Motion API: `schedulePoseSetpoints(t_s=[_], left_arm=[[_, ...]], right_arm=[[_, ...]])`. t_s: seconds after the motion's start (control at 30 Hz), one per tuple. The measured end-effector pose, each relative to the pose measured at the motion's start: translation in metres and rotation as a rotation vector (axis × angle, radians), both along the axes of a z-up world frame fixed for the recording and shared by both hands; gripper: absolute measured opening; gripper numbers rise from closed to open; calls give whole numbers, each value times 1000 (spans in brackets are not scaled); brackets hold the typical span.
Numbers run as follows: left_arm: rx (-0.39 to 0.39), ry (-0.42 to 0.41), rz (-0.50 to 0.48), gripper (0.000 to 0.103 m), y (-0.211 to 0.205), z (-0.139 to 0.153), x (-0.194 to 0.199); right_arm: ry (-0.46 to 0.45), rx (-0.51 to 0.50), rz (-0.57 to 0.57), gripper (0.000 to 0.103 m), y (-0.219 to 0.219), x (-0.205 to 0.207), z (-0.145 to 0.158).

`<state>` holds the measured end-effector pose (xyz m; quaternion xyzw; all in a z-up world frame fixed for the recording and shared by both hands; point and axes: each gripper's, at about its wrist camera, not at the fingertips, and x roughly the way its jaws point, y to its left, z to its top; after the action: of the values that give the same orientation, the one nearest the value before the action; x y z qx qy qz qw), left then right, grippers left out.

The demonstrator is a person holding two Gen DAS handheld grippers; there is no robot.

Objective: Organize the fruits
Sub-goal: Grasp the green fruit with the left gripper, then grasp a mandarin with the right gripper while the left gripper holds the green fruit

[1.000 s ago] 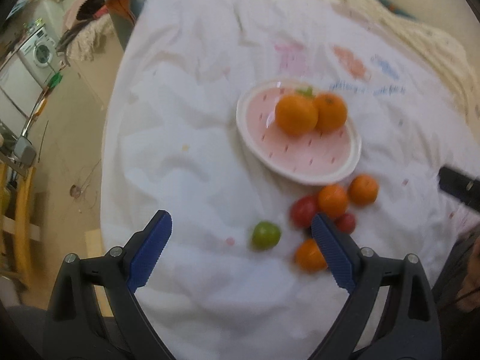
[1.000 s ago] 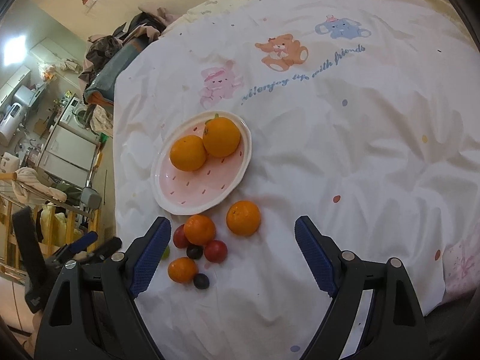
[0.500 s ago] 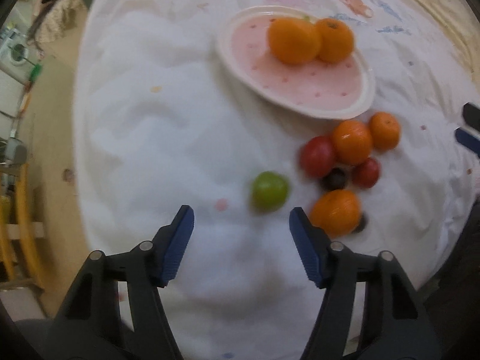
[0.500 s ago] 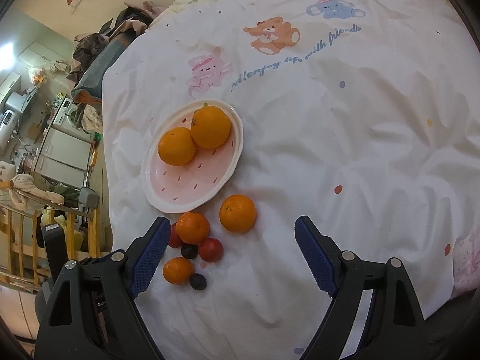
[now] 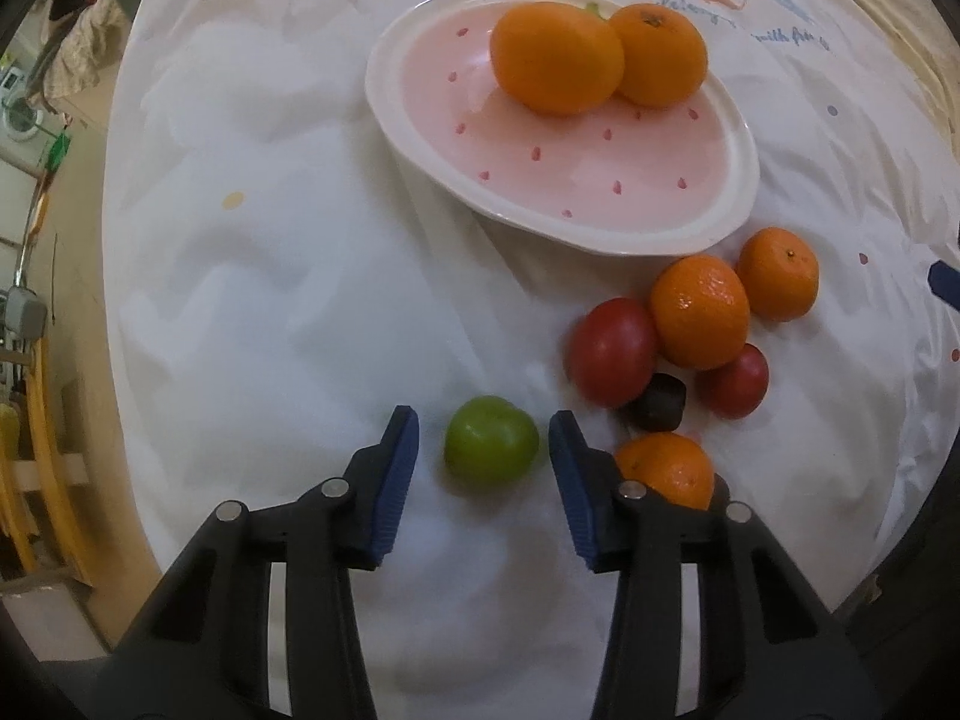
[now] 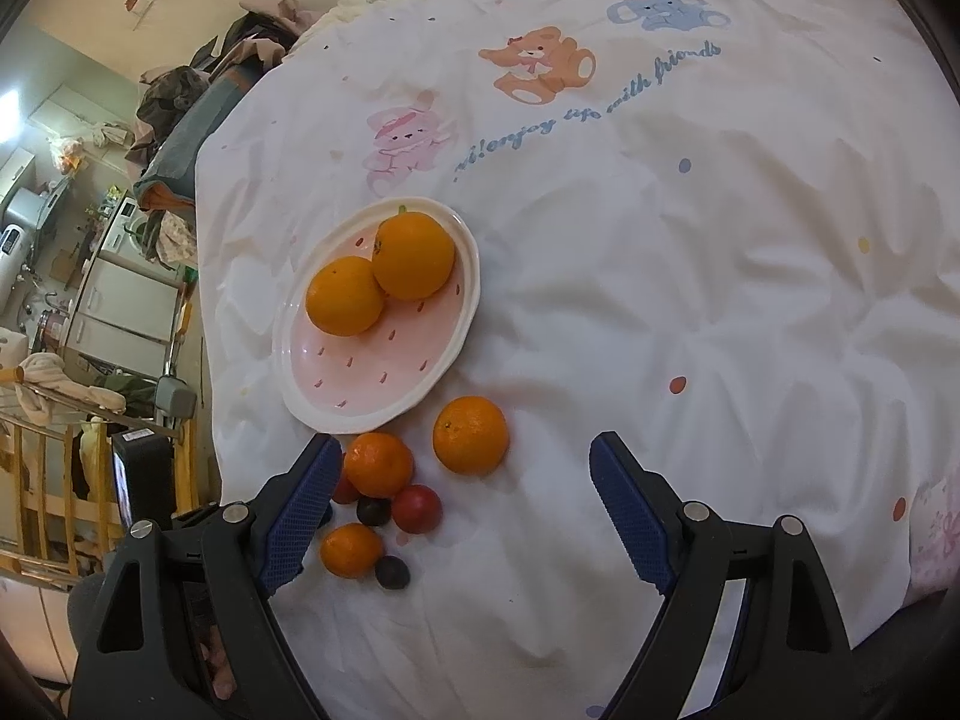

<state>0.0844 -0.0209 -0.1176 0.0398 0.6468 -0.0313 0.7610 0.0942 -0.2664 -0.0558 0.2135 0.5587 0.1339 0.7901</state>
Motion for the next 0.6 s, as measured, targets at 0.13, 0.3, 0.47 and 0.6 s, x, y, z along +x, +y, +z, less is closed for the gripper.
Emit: schedulePoseSetpoints(t_s=[0.13,0.3,0.47,0.6], left_arm=[[11,-3,-8,25,-5,-1,-1],[5,-30,-5,25,-5,7,-4],[-43,-111,41,25,5,37,-15],[-81,-210,76,25,14,64,-22]], right_arm=[[-7,-10,5,87,2,0,1],[-7,-15,0,87,2,-1,2],[-8,-19,-5,87,1,-2,3],[-4,-20,-12,87,-1,-2,3]])
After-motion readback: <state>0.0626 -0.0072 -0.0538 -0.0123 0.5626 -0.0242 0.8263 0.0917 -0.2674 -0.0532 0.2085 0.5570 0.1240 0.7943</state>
